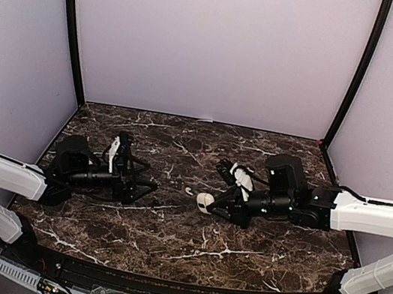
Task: Insert the wireless bluetooth earbuds into the charging case
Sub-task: Pass from the right arm to the left
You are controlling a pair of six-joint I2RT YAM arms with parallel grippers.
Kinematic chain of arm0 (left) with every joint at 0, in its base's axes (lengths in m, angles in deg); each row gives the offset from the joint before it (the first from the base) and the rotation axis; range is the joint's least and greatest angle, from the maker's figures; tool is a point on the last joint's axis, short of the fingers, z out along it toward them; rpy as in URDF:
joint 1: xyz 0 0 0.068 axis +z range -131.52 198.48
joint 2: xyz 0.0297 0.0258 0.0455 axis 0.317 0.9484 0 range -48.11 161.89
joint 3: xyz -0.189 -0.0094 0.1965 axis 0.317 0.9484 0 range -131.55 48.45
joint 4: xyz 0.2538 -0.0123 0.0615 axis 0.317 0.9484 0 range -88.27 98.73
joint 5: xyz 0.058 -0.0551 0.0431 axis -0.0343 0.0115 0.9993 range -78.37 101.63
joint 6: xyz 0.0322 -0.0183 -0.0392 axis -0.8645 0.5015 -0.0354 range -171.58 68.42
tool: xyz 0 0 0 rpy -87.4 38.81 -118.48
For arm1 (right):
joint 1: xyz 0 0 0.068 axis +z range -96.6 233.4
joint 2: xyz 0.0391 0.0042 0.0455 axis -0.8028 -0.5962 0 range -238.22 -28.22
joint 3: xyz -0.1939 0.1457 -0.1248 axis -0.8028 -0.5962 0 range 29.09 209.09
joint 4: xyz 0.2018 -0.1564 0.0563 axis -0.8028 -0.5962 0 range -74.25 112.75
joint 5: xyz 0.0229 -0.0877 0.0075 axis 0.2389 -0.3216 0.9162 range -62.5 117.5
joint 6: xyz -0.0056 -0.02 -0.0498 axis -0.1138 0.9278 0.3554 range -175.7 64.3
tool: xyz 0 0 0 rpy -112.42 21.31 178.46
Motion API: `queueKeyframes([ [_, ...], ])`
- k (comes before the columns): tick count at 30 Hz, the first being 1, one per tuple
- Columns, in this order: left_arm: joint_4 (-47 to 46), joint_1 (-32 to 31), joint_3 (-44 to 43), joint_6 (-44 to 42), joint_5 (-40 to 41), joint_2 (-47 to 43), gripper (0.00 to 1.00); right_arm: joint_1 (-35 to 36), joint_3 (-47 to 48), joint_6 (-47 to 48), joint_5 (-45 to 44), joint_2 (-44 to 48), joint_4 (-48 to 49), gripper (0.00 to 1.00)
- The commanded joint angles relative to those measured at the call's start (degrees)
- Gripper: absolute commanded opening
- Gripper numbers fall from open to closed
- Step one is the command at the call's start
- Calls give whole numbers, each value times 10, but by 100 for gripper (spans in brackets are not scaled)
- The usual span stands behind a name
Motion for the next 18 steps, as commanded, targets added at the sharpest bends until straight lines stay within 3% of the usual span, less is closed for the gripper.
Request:
queueKeyframes([
  [1, -1, 1, -33, -24, 27, 15, 99, -2, 27, 17, 30, -14, -18, 4],
  [10, -76, 1, -41, -64, -248, 115, 97, -2, 84, 60, 45, -48, -97, 3],
  [13, -130, 1, -17, -67, -265, 138, 96, -2, 100, 67, 55, -63, -118, 2],
  [18, -127, -1, -3, -92, -248, 152, 95, 1, 116, 72, 65, -96, -131, 1],
])
